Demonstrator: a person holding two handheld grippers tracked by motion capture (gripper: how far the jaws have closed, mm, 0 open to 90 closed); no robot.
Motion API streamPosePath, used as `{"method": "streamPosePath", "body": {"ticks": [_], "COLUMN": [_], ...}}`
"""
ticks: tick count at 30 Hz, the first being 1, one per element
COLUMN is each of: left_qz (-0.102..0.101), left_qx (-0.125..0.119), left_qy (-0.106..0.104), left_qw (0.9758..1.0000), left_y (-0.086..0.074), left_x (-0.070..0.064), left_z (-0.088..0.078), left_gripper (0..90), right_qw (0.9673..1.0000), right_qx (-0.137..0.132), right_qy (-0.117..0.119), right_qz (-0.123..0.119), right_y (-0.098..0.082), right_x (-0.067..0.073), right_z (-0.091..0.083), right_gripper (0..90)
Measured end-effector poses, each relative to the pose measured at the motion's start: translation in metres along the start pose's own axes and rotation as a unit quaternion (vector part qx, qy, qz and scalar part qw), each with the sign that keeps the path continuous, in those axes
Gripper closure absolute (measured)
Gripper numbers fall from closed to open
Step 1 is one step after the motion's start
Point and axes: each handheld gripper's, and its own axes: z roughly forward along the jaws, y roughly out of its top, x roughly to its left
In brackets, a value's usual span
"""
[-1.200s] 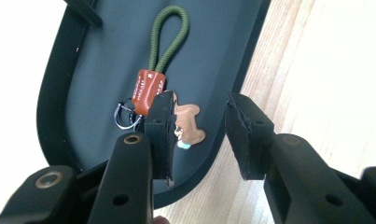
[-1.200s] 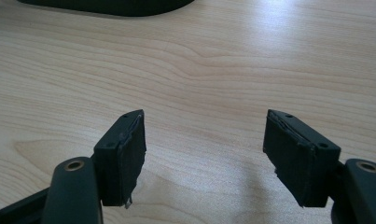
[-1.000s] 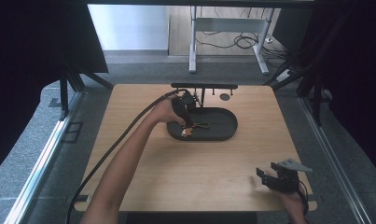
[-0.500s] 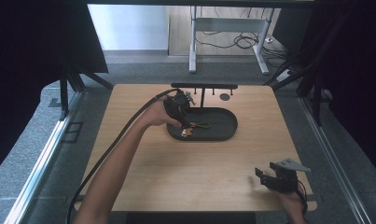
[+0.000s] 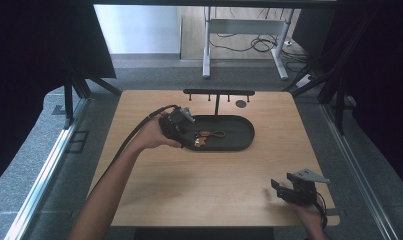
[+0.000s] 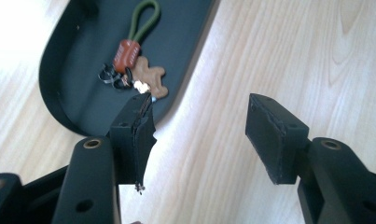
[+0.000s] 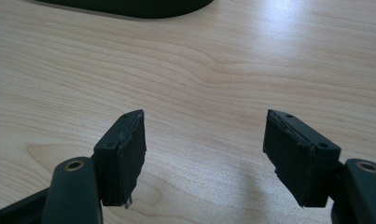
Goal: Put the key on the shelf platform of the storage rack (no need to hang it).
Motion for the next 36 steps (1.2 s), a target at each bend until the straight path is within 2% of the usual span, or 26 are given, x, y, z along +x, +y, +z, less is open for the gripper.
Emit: {"method": "streamPosePath", "body": {"ticks": [2, 3, 8, 9, 10, 16, 17, 19, 27, 36], "left_qz": [-0.004, -0.004, -0.012, -0.018, -0.018, -0.030, -0.030, -0.034, -0.042, -0.052], "left_qx": [0.001, 0.001, -0.003, -0.005, -0.005, 0.006, 0.006, 0.012, 0.017, 0.006], "left_qy": [0.003, 0.003, 0.013, 0.015, 0.015, 0.021, 0.021, 0.017, 0.024, 0.028], "left_qw": [1.0000, 1.0000, 0.9998, 0.9997, 0.9997, 0.9993, 0.9993, 0.9992, 0.9987, 0.9982], "left_y": [-0.012, -0.012, -0.034, -0.043, -0.043, -0.077, -0.077, -0.089, -0.110, -0.118], "left_x": [-0.005, -0.005, -0.014, -0.018, -0.018, -0.031, -0.031, -0.038, -0.048, -0.050], "left_z": [0.000, 0.000, -0.004, -0.003, -0.003, 0.005, 0.005, 0.009, 0.018, 0.020], "left_gripper": [42.3, 42.3, 42.3, 42.4, 42.4, 42.2, 42.3, 42.1, 41.8, 41.4], "right_qw": [1.0000, 1.0000, 1.0000, 1.0000, 1.0000, 1.0000, 1.0000, 1.0000, 0.9999, 0.9999], "right_qx": [0.001, 0.001, 0.002, 0.002, 0.002, 0.003, 0.003, 0.005, 0.005, 0.005], "right_qy": [0.000, 0.000, 0.001, 0.001, 0.001, 0.000, 0.000, 0.001, -0.001, -0.001], "right_qz": [0.000, 0.000, -0.004, -0.004, -0.004, -0.004, -0.004, -0.006, -0.009, -0.009], "right_y": [0.000, 0.000, 0.000, 0.000, 0.000, 0.000, 0.000, 0.000, 0.000, 0.001], "right_x": [0.000, 0.000, 0.001, 0.002, 0.002, 0.002, 0.002, 0.003, 0.004, 0.006], "right_z": [0.000, 0.000, 0.002, 0.002, 0.002, 0.003, 0.003, 0.004, 0.005, 0.005], "right_gripper": [29.9, 29.9, 29.9, 29.9, 29.9, 29.9, 29.9, 29.9, 29.9, 29.9]}}
